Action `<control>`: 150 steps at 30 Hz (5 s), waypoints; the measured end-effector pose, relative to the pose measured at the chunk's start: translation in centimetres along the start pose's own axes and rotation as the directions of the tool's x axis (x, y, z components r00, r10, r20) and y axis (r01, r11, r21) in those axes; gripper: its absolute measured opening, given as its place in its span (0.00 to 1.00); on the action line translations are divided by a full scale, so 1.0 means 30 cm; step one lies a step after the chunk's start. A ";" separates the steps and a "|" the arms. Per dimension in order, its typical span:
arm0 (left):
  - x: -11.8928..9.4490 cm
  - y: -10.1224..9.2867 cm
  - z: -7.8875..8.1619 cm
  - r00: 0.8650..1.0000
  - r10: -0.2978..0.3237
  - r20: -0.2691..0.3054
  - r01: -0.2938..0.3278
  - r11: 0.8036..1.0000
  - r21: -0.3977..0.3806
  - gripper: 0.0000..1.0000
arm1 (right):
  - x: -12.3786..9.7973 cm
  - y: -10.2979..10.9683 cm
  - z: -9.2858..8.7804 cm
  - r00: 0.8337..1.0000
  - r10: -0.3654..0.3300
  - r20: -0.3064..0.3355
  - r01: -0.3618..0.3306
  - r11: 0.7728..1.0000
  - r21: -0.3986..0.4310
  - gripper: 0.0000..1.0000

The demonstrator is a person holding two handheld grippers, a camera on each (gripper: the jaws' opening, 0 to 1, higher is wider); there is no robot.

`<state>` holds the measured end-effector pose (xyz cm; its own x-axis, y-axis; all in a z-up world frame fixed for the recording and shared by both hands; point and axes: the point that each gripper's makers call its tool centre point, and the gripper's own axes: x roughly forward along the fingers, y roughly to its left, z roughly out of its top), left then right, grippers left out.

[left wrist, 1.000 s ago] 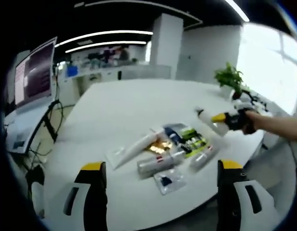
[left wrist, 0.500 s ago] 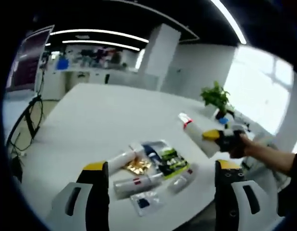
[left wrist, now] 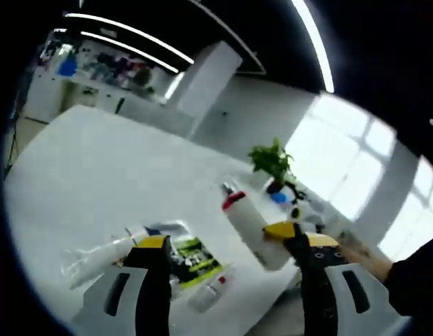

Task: Arrange the skincare products in the storage area until every visible bottle or jar stands upright without overlapping.

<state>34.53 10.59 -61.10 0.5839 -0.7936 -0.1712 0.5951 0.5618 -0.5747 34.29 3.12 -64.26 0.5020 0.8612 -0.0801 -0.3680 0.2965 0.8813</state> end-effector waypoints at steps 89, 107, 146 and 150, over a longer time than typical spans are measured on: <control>0.232 -0.122 0.018 0.895 -0.427 0.126 0.445 0.838 -0.316 0.28 | 0.039 0.049 -0.130 0.974 0.077 -0.213 -0.146 0.932 -0.330 0.27; 0.225 -0.149 -0.032 0.879 -0.473 0.063 0.463 0.812 -0.355 0.28 | 0.029 0.071 -0.183 0.947 0.126 -0.296 -0.201 0.950 -0.237 0.27; 0.301 -0.083 -0.128 0.959 -0.249 -0.133 0.249 0.968 -0.018 0.25 | 0.033 -0.075 -0.092 0.982 -0.117 -0.149 0.039 0.895 -0.445 0.40; 0.300 -0.094 -0.143 0.958 -0.245 -0.148 0.249 0.968 0.008 0.25 | 0.030 -0.076 -0.096 0.979 -0.129 -0.156 0.035 0.866 -0.499 0.38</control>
<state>35.74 0.87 -64.44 0.3319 -0.9327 -0.1413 0.7265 0.3483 -0.5924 33.34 4.40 -67.67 0.4173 0.8694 -0.2645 -0.6919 0.4926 0.5278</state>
